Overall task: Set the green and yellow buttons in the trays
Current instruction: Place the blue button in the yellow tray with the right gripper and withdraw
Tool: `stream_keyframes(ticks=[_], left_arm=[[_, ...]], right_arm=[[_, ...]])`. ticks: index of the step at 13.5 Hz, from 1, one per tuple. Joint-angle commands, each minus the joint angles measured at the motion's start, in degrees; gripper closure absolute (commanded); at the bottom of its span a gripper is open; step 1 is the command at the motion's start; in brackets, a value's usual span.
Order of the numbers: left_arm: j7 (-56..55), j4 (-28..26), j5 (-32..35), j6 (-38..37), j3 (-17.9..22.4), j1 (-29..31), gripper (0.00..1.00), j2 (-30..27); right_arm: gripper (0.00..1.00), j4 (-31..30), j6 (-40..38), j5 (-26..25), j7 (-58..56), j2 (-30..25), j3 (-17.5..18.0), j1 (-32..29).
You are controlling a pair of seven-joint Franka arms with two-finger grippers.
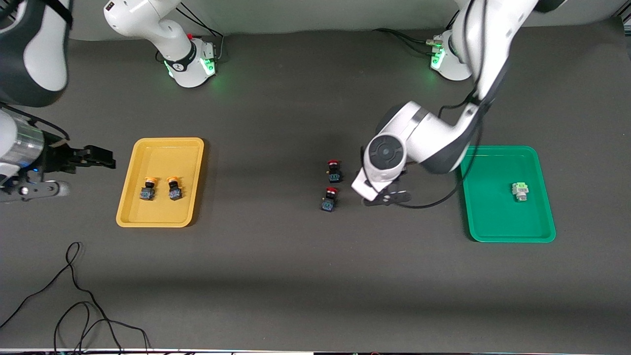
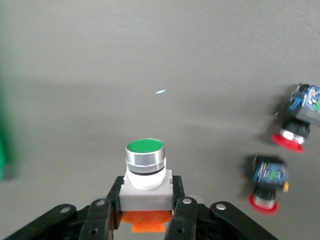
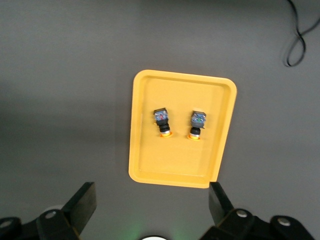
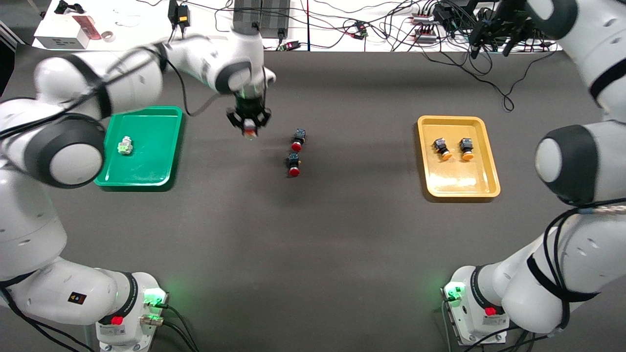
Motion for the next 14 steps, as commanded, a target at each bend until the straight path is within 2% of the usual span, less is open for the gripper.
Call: stream_keyframes(ticks=[1, 3, 6, 7, 10, 12, 14], left_arm=[[5.0, 6.98, -1.37, -13.03, -0.29, 3.31, 1.0, -3.69], [14.03, 12.18, -1.29, -22.09, -0.11, 7.35, 1.0, -5.36], [27.04, 12.81, -1.2, -24.77, -0.02, 17.18, 1.0, -8.53], [31.52, 12.73, -0.85, -25.12, 0.06, 20.09, 1.0, -8.88], [40.69, 10.46, 1.16, -22.33, 0.15, 26.6, 1.0, -8.62], [44.73, 4.49, 2.49, -16.18, 0.06, 29.94, 1.0, -9.76], [44.84, -1.92, 2.76, -9.86, 0.15, 30.75, 1.0, -10.9]], right_arm=[[0.0, -2.72, 0.17, -4.75, 5.28, -5.7, 16.23, -13.46], [0.0, -5.53, 1.75, -4.93, 5.37, -8.43, 25.81, -23.56], [0.0, -11.15, 5.62, -6.51, 5.46, -12.83, 39.87, -38.25], [0.0, -11.26, 5.98, -6.51, 5.37, -12.92, 41.75, -40.3], [0.0, -10.91, 6.42, -6.69, 5.46, -12.92, 41.68, -40.32], [0.0, -10.82, 7.21, -7.83, 5.46, -12.84, 41.68, -40.32], [0.0, -10.38, 7.3, -7.83, 5.37, -12.66, 41.68, -40.32]])
